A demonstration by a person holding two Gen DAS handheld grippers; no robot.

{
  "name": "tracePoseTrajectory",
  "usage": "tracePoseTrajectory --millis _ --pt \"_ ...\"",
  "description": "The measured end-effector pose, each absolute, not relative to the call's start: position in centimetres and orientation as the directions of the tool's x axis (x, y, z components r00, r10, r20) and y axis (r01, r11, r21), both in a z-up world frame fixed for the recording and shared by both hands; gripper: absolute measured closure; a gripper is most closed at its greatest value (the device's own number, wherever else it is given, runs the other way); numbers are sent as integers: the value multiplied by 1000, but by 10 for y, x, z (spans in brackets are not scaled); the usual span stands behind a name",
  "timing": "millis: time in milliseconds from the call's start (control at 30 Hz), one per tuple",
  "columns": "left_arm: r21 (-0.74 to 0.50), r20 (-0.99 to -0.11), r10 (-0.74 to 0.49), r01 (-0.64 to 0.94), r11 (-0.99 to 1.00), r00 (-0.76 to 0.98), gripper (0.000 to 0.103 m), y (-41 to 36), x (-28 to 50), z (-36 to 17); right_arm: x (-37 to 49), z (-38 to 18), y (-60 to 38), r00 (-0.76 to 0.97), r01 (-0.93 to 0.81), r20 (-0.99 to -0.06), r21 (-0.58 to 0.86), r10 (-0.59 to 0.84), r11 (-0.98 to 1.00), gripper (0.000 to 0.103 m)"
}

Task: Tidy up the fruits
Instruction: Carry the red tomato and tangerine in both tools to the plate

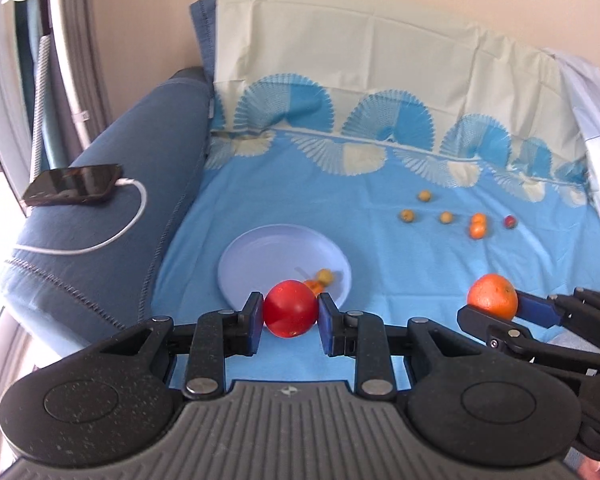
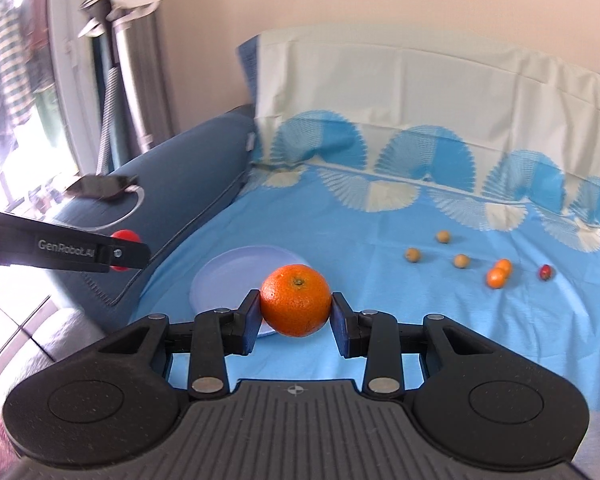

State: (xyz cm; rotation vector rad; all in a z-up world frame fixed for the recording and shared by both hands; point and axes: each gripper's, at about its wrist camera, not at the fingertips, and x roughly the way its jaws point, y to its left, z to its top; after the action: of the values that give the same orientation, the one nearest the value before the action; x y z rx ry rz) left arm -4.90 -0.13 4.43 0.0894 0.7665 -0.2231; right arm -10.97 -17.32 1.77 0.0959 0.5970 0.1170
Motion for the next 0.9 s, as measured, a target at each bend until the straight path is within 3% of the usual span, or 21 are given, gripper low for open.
tracePoseTrajectory --millis 267,900 --pt "29 -732 -99 176 984 674 71 2 -32 34 -88 11 -175 788 -127 -582 167 201 978 65" --pt "71 -823 -38 168 983 567 71 -20 67 -13 6 -46 -198 659 -23 -709 315 251 949 65"
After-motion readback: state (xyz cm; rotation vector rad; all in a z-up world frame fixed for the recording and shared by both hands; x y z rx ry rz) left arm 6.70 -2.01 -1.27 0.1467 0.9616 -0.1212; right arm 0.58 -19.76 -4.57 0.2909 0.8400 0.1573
